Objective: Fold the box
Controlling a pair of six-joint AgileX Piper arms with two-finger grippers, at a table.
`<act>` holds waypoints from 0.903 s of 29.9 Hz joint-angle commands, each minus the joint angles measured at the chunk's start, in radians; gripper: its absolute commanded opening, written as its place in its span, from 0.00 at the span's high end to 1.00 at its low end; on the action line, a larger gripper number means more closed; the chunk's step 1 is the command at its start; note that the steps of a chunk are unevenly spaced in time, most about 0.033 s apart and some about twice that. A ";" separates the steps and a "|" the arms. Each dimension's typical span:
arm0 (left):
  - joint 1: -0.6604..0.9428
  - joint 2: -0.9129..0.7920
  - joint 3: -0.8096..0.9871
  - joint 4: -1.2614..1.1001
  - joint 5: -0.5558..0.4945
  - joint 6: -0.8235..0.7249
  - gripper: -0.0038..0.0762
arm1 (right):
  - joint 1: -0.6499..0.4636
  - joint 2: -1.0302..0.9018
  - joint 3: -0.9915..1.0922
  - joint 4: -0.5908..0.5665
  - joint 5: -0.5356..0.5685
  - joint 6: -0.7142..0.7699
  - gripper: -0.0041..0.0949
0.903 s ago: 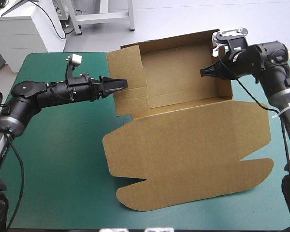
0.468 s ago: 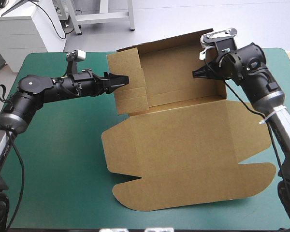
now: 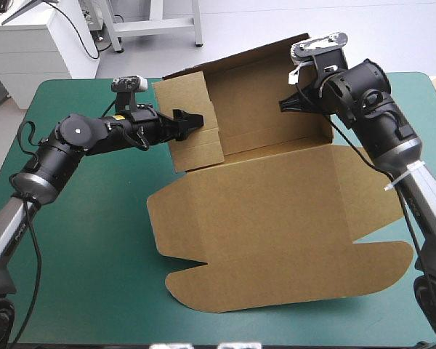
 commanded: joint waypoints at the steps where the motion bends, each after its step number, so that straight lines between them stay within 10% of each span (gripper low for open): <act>1: -0.021 -0.032 -0.033 -0.032 -0.069 -0.009 0.18 | 0.005 -0.049 -0.065 0.027 -0.046 0.002 0.96; 13: -0.046 0.003 -0.033 -0.048 -0.158 0.004 0.22 | 0.006 -0.057 -0.065 0.054 -0.022 0.002 0.96; 17: -0.046 0.001 -0.033 -0.048 -0.148 0.019 0.42 | 0.006 -0.057 -0.065 0.054 -0.022 -0.008 0.96; 21: -0.046 -0.001 -0.033 -0.050 -0.133 0.022 0.91 | 0.006 -0.057 -0.065 0.054 -0.022 -0.010 0.96; 27: -0.046 -0.001 -0.033 -0.029 -0.120 -0.006 0.96 | 0.006 -0.056 -0.065 0.042 -0.017 -0.012 0.96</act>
